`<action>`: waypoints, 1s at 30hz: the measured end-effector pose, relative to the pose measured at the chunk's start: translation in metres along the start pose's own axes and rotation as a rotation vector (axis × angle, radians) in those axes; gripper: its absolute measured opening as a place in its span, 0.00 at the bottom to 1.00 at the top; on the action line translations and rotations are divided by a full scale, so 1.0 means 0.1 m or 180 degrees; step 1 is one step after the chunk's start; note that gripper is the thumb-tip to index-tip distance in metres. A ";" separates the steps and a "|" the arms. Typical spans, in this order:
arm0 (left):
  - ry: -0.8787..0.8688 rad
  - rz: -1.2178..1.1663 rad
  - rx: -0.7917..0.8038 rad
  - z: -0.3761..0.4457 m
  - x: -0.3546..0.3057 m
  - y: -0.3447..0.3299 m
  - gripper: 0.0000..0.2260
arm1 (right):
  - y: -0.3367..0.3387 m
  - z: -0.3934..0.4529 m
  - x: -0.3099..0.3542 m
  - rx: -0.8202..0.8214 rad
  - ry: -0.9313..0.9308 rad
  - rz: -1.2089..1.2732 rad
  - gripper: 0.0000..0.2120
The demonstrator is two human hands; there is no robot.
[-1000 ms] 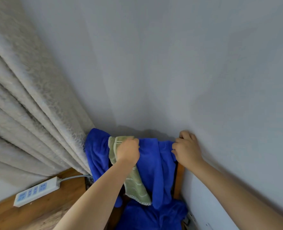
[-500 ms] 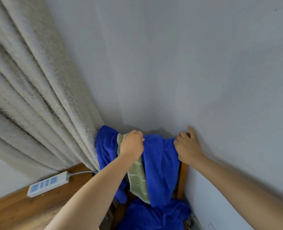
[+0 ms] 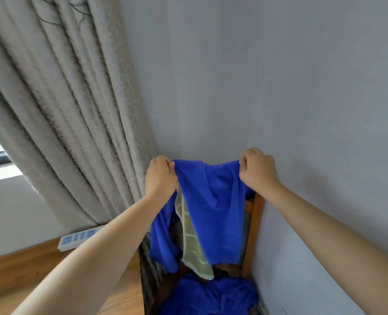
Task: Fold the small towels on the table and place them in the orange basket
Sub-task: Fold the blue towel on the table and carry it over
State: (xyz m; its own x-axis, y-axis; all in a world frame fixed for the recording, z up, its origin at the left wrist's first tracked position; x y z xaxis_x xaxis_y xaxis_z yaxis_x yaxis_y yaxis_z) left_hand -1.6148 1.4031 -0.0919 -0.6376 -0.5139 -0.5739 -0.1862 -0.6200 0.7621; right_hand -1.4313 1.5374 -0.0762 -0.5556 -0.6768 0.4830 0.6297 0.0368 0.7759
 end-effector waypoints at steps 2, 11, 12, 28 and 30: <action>0.0062 0.0020 -0.0175 -0.17 0.11 0.37 0.08 | 0.12 -0.13 0.35 -0.0070 0.0108 0.0115 0.18; 0.0418 0.0412 -0.0745 -1.25 1.21 2.13 0.12 | 0.02 -0.96 2.20 0.0120 0.0926 0.0334 0.08; 0.0507 0.0496 -0.0754 -1.38 1.36 2.28 0.12 | -0.08 -1.04 2.35 0.0261 0.0934 0.0279 0.08; 0.1997 0.1110 -0.0585 -2.82 3.85 3.70 0.12 | -1.96 -2.30 4.50 0.1485 0.1686 0.0053 0.03; 0.2076 0.1100 -0.0566 -2.73 4.04 3.82 0.12 | -2.10 -2.29 4.80 0.1515 0.1746 0.0119 0.05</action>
State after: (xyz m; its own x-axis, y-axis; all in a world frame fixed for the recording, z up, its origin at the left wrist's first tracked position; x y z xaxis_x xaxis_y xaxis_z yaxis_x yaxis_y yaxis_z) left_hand -1.7395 0.7962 -0.1147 -0.0563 -0.9084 -0.4143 0.1025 -0.4180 0.9026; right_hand -1.7055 1.0369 -0.1002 -0.1074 -0.9355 0.3365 0.2692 0.2985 0.9156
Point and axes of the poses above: each hand's wrist, its own z-axis towards the middle knuckle, its own y-axis out of the back of the hand, x = y × z, the point moved 10 cm from there along z, towards the middle knuckle, and after that the axes turned 8 degrees about z, right-handed, at the moved point
